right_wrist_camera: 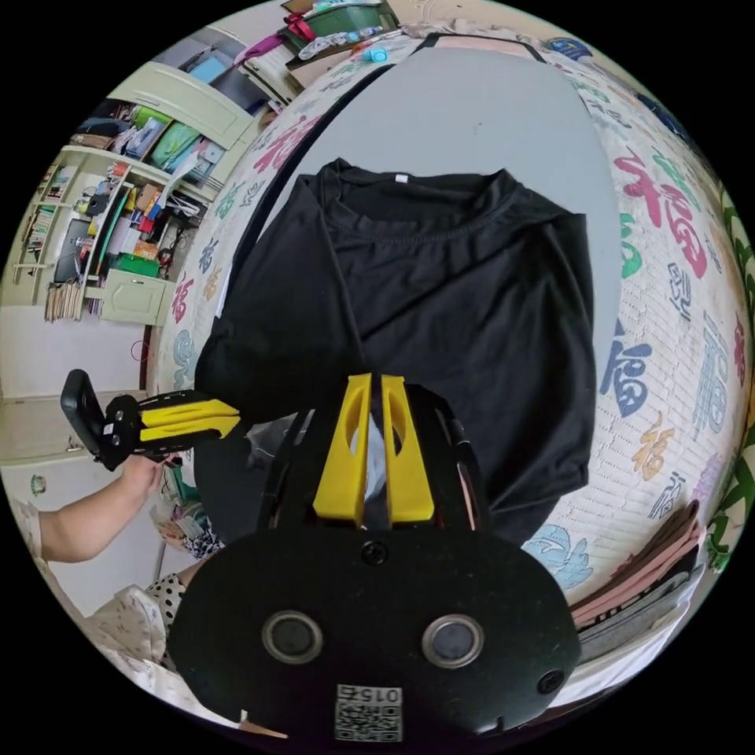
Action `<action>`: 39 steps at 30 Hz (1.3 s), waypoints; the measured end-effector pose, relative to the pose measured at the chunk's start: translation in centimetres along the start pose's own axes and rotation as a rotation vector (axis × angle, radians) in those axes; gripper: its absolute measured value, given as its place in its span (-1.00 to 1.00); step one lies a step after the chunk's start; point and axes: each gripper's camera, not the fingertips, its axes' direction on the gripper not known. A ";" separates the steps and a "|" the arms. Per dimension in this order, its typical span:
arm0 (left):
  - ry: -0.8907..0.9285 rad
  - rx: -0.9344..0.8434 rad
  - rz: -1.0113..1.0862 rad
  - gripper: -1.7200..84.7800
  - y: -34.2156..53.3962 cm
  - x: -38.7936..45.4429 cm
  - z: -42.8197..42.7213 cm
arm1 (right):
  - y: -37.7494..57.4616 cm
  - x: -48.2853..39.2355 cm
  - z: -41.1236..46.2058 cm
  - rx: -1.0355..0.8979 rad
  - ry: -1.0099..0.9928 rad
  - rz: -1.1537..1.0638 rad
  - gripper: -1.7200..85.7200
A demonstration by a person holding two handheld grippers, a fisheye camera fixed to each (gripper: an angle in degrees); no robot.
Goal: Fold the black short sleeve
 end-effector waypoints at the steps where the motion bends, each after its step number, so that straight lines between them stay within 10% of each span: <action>1: -0.037 0.068 0.022 -0.91 -0.4 -0.3 -1.5 | 0.4 0.2 -1.8 0.043 0.008 -0.003 -0.88; 8: -0.350 0.494 0.134 -0.85 -6.1 -6.7 -5.4 | 1.7 -2.3 -12.1 0.552 0.534 -0.227 -0.81; 14: -0.129 0.291 -0.019 -0.78 -16.3 -17.4 -1.1 | -5.0 2.6 -8.8 0.158 0.339 -0.079 -0.72; 26: -0.154 -0.021 -0.095 -0.88 -24.3 -24.0 5.8 | -6.0 5.3 -10.1 0.030 0.159 0.085 -0.89; 39: -0.117 0.247 -0.081 -0.95 -27.4 -24.1 -4.0 | -1.2 4.6 -22.6 0.248 0.207 0.006 -0.98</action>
